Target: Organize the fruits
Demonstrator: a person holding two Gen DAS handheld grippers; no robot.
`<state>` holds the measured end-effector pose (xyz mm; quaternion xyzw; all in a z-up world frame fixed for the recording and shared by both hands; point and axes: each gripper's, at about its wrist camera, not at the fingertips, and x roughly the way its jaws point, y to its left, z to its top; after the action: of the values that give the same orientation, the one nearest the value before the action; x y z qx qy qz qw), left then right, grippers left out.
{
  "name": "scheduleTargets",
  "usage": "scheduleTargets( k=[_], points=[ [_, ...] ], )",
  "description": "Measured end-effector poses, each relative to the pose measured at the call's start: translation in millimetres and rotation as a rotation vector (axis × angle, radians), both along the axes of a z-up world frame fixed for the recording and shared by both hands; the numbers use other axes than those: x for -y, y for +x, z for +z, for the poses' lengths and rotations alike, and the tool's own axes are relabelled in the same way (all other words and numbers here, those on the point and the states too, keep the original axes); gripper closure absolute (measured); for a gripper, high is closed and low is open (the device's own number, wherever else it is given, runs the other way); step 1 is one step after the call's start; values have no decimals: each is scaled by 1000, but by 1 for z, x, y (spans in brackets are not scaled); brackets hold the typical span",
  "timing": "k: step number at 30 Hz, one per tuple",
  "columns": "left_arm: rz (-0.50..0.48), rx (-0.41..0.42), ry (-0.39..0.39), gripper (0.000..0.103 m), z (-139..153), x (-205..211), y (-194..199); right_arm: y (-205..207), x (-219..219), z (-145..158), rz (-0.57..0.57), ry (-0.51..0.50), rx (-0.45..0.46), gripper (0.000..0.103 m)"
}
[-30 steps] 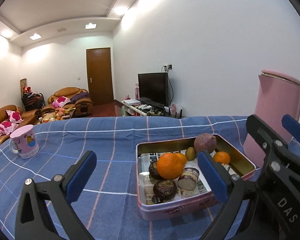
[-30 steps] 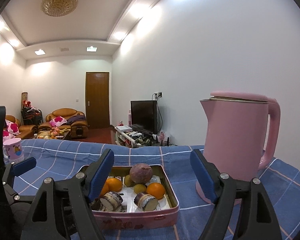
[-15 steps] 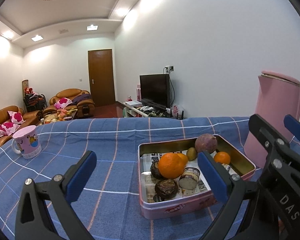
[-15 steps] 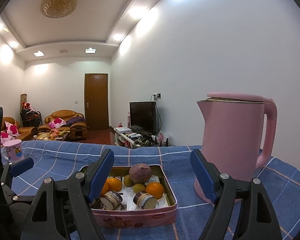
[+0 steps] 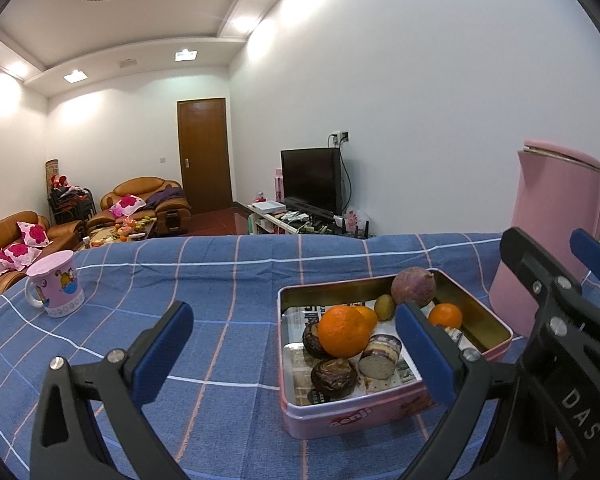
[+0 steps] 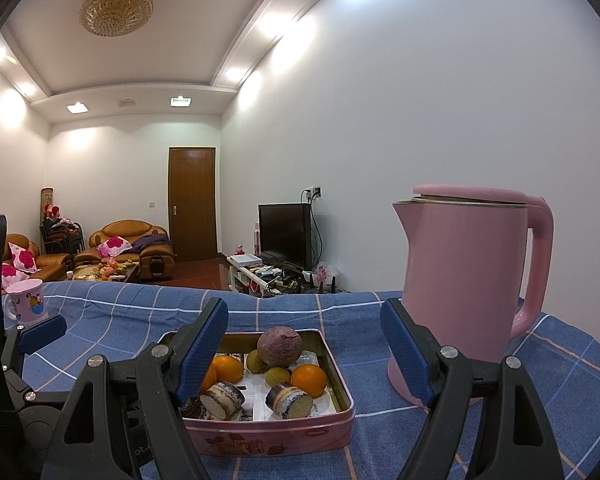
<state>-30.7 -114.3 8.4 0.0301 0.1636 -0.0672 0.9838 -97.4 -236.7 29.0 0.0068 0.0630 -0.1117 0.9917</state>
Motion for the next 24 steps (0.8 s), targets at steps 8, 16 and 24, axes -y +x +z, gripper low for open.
scheduleTargets(
  k=[8,16,24],
  points=[
    [0,1,0,0,0,0,0,-1,0,0,-2,3,-1,23],
    [1,1,0,0,0,0,0,-1,0,1,-3,3,0,23],
    [15,-17,-3,0,0,-4,1,0,0,0,-3,4,-2,23]
  ],
)
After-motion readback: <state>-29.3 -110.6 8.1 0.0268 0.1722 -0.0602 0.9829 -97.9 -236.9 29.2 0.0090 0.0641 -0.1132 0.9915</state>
